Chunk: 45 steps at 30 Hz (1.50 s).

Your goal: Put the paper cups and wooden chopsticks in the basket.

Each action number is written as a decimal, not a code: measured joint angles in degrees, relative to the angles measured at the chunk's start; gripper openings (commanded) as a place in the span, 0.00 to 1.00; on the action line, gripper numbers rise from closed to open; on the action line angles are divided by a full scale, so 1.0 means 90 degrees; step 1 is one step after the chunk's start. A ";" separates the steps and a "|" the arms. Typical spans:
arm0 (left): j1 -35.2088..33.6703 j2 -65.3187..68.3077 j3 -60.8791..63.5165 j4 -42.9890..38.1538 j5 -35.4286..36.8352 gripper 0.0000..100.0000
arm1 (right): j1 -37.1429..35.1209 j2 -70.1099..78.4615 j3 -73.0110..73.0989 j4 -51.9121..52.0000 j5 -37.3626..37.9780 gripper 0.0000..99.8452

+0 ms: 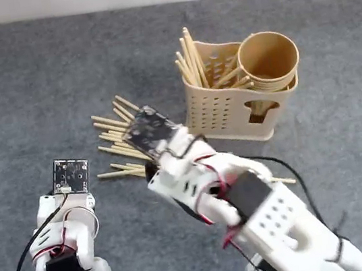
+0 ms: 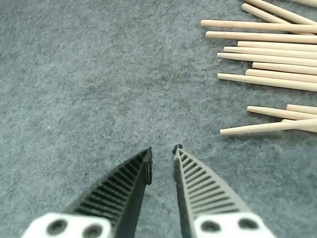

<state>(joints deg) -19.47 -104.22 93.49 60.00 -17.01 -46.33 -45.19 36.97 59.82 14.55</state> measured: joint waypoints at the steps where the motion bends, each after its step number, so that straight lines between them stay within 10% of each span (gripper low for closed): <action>1: 0.0000 0.0000 0.0000 0.0000 0.0000 0.09 | -0.0010 0.0254 0.0000 0.0000 0.0000 0.10; 45: 0.0000 0.0000 0.0000 0.0000 0.0000 0.09 | 0.0664 0.5284 -0.0821 -0.1631 0.1221 0.10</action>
<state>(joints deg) -19.47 -104.22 93.49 60.00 -17.01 -40.35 2.37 29.58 45.14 25.54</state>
